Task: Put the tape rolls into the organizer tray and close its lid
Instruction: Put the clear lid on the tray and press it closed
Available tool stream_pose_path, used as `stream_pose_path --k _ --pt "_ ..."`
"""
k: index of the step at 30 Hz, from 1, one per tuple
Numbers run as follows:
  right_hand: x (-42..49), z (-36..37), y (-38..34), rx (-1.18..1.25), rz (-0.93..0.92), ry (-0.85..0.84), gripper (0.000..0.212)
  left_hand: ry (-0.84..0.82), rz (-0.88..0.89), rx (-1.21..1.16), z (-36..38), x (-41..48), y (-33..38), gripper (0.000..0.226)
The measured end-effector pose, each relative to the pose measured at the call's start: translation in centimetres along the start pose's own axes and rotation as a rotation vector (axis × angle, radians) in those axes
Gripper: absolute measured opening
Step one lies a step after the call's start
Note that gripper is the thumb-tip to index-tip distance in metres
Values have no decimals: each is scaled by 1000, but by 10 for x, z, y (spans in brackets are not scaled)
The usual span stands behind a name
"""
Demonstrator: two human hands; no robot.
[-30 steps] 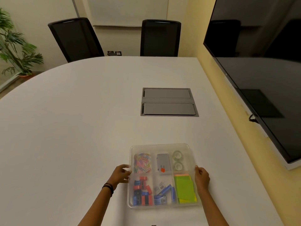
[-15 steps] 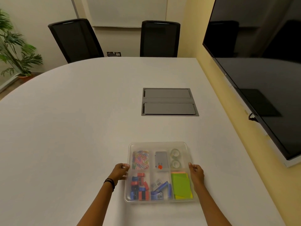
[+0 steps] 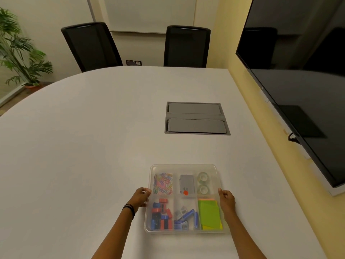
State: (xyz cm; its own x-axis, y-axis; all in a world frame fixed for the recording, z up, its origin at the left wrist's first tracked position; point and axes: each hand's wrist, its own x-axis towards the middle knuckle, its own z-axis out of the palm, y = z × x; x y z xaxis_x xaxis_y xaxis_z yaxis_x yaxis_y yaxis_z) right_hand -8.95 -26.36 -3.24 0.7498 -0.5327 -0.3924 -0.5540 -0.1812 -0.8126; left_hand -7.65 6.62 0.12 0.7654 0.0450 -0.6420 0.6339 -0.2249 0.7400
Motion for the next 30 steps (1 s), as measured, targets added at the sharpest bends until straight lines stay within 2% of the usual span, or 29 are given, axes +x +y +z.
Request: stream_pose_path --k 12,16,22,25,26,28,30 --pt "-1 -3 -2 -24 -17 -23 31 -25 5 30 -2 0 0 10" --pt "-2 -4 -2 -26 -32 -10 25 -7 18 23 -4 -1 1 9" --pt "-7 -3 -18 -190 -175 46 18 -4 51 123 -7 0 3 9" --pt "-10 7 -27 -411 -382 93 35 1 49 228 -7 2 7 22" --pt "-12 12 -32 -469 -462 78 39 61 99 335 -5 4 7 35" --pt "-14 25 -40 -548 -583 2 45 313 301 596 1 6 7 56" --pt "-16 40 -49 -575 -648 -89 48 433 542 715 13 6 12 60"
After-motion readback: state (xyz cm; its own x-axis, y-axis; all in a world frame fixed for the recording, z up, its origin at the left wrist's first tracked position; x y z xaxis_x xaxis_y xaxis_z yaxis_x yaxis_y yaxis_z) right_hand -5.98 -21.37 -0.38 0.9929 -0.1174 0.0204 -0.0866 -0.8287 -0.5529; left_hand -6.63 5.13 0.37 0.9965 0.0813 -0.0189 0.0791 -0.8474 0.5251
